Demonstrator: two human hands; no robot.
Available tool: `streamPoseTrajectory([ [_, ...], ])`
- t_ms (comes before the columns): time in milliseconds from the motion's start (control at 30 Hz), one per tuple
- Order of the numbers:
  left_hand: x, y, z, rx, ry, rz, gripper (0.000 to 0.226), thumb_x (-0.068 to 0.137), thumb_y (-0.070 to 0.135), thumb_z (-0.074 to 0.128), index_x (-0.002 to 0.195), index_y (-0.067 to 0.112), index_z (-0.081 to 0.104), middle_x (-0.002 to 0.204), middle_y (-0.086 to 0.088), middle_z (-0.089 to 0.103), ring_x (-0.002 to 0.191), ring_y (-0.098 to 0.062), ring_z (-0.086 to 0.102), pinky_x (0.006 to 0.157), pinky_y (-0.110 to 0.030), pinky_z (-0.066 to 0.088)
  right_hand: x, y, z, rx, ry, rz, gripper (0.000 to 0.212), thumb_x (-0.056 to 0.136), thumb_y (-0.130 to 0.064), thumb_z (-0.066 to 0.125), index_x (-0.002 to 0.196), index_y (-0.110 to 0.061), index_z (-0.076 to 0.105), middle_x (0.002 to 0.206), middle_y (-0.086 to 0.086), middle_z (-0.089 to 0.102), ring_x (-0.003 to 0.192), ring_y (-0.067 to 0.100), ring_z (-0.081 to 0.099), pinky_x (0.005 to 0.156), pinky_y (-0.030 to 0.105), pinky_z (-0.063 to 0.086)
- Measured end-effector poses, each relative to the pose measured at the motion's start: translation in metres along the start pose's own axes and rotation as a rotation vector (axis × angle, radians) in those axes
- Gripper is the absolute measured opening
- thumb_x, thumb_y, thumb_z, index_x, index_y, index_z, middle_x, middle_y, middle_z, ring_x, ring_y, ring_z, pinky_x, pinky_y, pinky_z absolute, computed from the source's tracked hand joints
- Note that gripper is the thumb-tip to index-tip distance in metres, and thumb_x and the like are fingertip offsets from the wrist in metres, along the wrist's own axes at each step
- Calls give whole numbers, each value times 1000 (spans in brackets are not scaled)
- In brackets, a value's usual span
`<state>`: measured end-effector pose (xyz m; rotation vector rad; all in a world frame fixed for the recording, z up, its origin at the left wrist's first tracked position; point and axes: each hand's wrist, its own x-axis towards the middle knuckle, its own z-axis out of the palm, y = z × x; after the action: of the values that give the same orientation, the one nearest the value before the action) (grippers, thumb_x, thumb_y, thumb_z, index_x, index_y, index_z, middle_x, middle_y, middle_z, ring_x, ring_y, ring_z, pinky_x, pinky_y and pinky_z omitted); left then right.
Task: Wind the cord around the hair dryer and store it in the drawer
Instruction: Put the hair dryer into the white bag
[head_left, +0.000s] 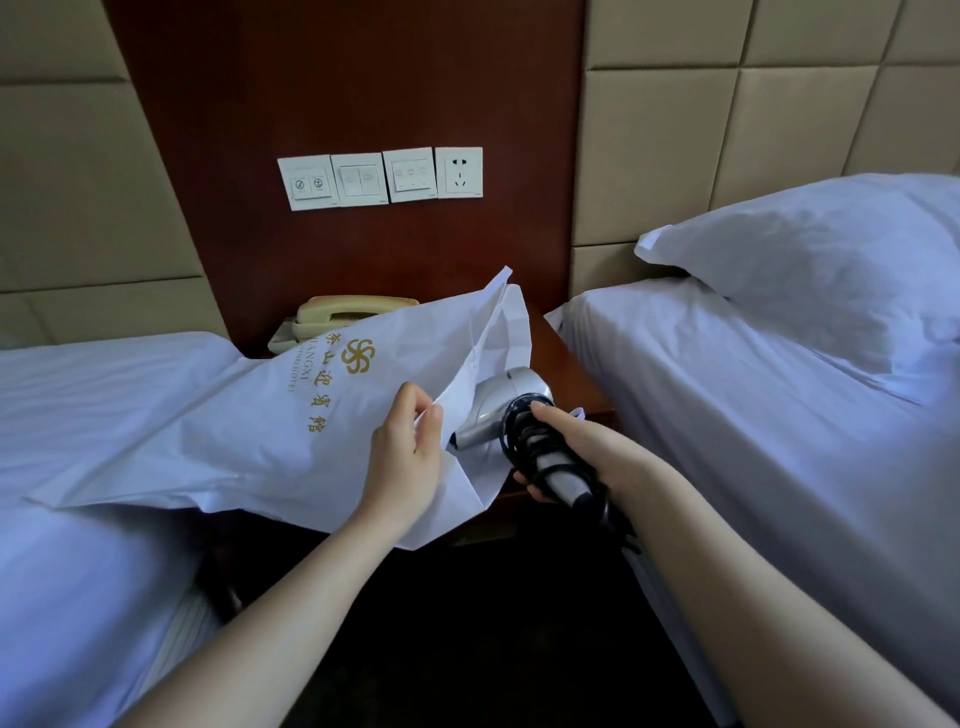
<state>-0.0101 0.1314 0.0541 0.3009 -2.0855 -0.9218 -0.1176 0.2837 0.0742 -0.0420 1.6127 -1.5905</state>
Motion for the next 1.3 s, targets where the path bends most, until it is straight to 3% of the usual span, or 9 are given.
streamPoseTrajectory([
  [100,1,1,-5,-60,-10,-33,31,97,8,42,70,20,32,64,3,37,59,-4,38,59,-11,34,9,-6,18,68,49,-90,29,94,-38,49,95,-9,54,85,9,59,70,20,59,43,25,53],
  [167,2,3,-8,-92,-21,-46,30,97,8,42,70,19,33,64,3,37,58,-3,38,58,-10,34,18,-10,25,209,44,-55,41,91,-37,57,117,-7,47,97,16,62,81,27,62,44,34,56],
  [300,1,0,-12,-119,-84,-24,26,97,8,42,73,14,36,65,3,37,60,-7,36,58,-15,33,33,-17,40,364,-20,-6,51,95,-38,50,130,-2,46,123,16,58,116,27,54,65,35,49],
  [400,1,-2,-17,-154,-87,-12,26,97,8,42,73,13,36,65,3,36,60,-7,35,59,-15,33,52,-16,56,312,30,-100,50,92,-38,55,130,-5,51,117,14,63,93,22,64,64,31,49],
  [600,13,-7,-31,-189,-30,-34,28,97,7,42,71,14,36,64,3,36,55,-2,36,56,-13,33,82,-23,76,407,87,-206,42,90,-33,60,118,-2,53,94,13,67,77,24,65,55,32,53],
  [867,34,-28,-55,-133,70,-86,28,97,11,42,71,15,35,61,4,34,51,-4,35,51,-17,31,129,-31,110,438,104,-187,49,88,-29,62,128,-3,50,116,18,64,90,31,65,64,38,54],
  [1033,34,-29,-60,-142,75,-105,27,98,10,41,71,14,36,60,2,34,50,-6,32,50,-17,31,165,-44,127,498,82,-189,71,72,-30,78,134,-13,47,114,13,68,90,30,70,53,38,56],
  [1200,42,-36,-77,-138,194,-149,26,98,12,42,73,17,39,61,4,37,49,-3,35,51,-14,34,184,-39,131,288,65,-114,79,64,-32,81,131,-16,42,122,17,59,100,39,64,77,57,54],
  [1300,49,-41,-84,-134,288,-171,26,97,12,42,72,20,40,64,4,38,52,2,39,54,-12,35,141,-38,141,93,85,-184,68,77,-32,73,132,-9,40,126,21,56,106,40,60,87,52,52],
])
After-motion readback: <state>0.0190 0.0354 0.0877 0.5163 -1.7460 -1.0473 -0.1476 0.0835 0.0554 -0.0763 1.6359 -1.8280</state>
